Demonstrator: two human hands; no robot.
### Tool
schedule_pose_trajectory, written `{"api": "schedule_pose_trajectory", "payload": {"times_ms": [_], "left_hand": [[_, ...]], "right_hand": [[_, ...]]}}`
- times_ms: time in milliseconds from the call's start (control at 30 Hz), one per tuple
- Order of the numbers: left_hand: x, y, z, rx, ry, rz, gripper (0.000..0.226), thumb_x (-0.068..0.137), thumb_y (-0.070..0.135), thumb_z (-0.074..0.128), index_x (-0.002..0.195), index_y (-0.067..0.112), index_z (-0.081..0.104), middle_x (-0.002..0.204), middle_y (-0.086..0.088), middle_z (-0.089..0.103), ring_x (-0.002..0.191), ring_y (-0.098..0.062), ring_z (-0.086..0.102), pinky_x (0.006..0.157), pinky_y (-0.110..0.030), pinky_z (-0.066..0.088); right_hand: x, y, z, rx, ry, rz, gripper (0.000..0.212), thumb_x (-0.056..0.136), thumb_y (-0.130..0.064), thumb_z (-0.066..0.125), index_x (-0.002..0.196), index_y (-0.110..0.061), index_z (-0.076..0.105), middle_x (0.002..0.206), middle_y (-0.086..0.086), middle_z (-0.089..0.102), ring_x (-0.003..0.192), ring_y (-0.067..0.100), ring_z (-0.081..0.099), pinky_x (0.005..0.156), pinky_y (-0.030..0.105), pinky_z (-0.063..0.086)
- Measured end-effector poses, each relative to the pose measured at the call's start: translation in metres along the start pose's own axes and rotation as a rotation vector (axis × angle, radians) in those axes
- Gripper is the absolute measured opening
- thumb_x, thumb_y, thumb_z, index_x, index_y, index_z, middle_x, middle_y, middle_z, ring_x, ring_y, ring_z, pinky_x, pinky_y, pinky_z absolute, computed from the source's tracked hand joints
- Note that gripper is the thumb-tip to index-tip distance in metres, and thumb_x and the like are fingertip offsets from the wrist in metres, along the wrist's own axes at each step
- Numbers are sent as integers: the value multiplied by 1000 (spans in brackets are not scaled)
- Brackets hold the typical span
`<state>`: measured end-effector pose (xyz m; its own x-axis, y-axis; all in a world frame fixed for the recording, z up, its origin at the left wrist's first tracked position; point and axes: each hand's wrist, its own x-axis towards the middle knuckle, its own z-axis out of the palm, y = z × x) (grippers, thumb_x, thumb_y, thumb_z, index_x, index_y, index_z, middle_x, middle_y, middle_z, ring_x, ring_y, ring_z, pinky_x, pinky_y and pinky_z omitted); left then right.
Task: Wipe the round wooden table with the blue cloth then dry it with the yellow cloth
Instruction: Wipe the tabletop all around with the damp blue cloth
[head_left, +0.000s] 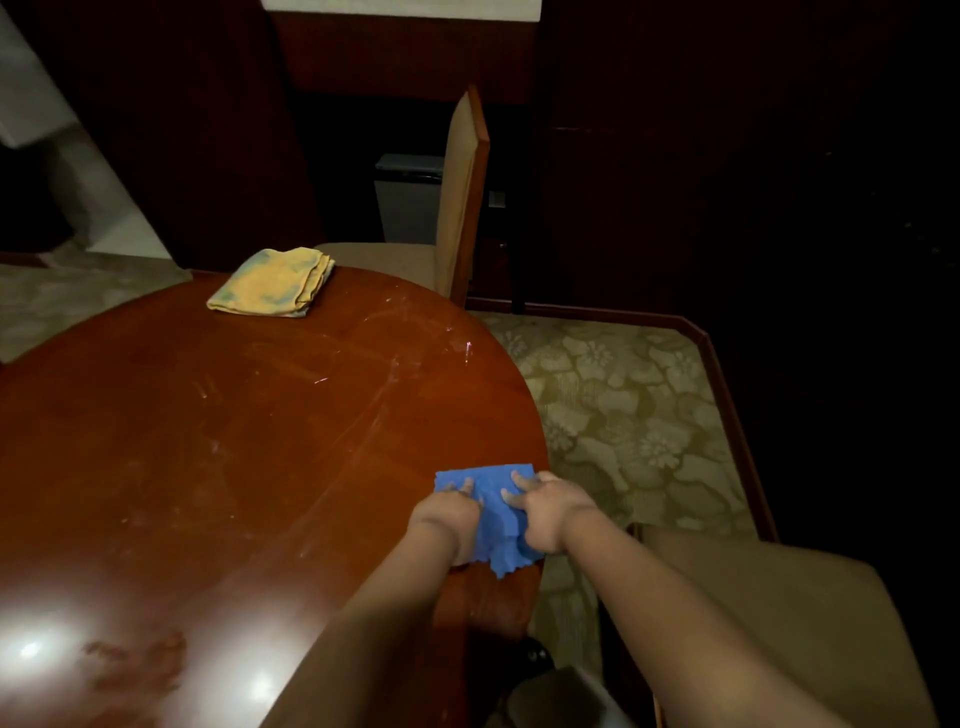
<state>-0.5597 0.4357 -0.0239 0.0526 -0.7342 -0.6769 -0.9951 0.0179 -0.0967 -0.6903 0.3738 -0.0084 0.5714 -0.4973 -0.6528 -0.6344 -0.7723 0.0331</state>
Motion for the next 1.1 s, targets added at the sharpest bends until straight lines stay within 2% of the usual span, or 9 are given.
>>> {"api": "schedule_pose_trajectory", "payload": {"times_ms": [367,467,567,667,867,1000,1100], "left_hand": [[87,-54,-68,-142,88,-75,67,97,26,48,153,18,12,160,-8,-1,146,-28,12,115,-41,27],[118,-75,-93,-167,87,-112,70,96,23,50,153,17,11,160,-10,-1,146,-29,12,115,-39,25],[140,-93,-110,-215,110,-143,65,98,20,45,153,18,11,160,-9,-2,147,-29,9,113,-41,28],[160,-111,-120,-245,124,-175,68,96,23,49,153,20,12,160,-8,-3,147,-28,8,111,-41,30],[186,-142,-142,-266,99,-277,65,97,18,43,153,21,11,160,-7,-5,147,-27,8,111,-42,34],[189,-146,-150,-275,97,-305,62,99,22,42,153,20,13,160,-8,-2,146,-28,12,112,-40,29],[183,-137,-144,-224,79,-320,59,97,23,45,152,18,22,160,-11,1,144,-30,21,106,-40,36]], "right_hand": [[98,57,-79,-76,77,-55,63,96,-32,40,154,-29,14,162,1,4,141,24,19,112,37,28],[140,78,-112,-126,101,-102,57,99,-27,37,153,-31,17,162,-1,6,140,24,21,112,36,29],[173,91,-141,-168,119,-143,53,101,-20,33,152,-32,21,162,-2,7,141,24,20,111,34,29],[200,96,-162,-142,146,-177,52,102,-15,31,151,-33,25,162,-3,6,144,24,16,112,35,27],[230,105,-201,-109,203,-234,52,103,-16,30,152,-31,23,161,2,9,144,25,16,113,36,26],[240,105,-203,-126,201,-244,53,103,-18,31,153,-29,19,161,2,6,144,24,16,114,36,26],[234,102,-184,-157,194,-241,54,102,-21,33,154,-28,18,162,0,4,144,24,16,112,38,30]]}}
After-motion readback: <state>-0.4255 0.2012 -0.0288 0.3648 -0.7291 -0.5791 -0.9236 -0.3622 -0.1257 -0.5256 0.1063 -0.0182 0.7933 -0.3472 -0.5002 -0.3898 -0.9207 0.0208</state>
